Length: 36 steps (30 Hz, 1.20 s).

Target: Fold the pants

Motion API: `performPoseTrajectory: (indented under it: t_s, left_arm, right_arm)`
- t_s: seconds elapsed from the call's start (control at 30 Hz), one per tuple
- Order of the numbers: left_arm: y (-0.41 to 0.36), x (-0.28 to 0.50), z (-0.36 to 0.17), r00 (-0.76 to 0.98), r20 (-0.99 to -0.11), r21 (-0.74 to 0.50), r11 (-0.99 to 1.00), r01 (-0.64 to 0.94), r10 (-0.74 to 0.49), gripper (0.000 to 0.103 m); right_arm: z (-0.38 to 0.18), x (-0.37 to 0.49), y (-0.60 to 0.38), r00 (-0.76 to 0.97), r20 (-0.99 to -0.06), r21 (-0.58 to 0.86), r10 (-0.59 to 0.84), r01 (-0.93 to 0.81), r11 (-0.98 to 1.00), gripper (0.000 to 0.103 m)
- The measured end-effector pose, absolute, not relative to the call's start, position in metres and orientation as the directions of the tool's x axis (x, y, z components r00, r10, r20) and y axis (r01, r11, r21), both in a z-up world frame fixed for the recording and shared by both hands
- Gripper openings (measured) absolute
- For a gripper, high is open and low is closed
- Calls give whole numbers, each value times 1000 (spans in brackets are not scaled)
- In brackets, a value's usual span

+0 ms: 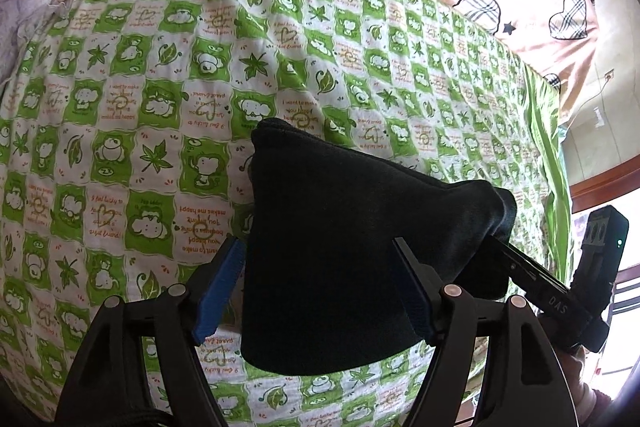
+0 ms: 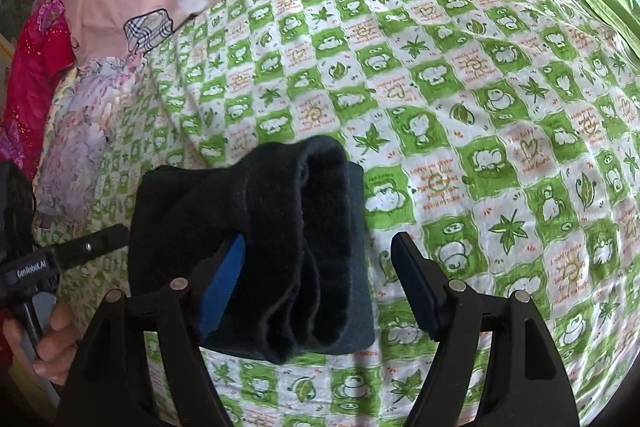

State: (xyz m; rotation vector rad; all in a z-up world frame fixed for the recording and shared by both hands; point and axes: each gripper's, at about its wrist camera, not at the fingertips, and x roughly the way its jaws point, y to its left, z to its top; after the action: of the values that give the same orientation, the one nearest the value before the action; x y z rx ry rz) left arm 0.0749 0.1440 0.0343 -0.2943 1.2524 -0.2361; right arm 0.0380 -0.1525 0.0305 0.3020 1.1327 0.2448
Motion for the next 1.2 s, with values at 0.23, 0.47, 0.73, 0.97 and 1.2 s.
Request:
performPoseTrajectory:
  t_s: [0.23, 0.47, 0.73, 0.97, 1.2]
  left_arm:
    - [146, 88, 19, 286, -909, -321, 947, -18, -303, 74]
    - [149, 102, 7, 286, -921, -289, 956, -45, -265, 75]
    - [149, 118, -12, 258, -936, -264, 963, -57, -241, 75]
    - [160, 125, -28, 239, -924, -325, 942, -86, -297, 77]
    - [162, 116, -16, 239, -926, -319, 944, -85, -291, 77]
  right_arm:
    - [16, 35, -163, 378, -855, 374, 356, -28, 927, 75]
    - [10, 34, -166, 374, -847, 394, 379, -38, 918, 75]
    - [-1, 39, -167, 339, -815, 476, 470, -71, 876, 66]
    - [-18, 40, -177, 322, -776, 552, 541, -67, 831, 65]
    - [-11, 40, -176, 310, -780, 550, 543, -72, 832, 65]
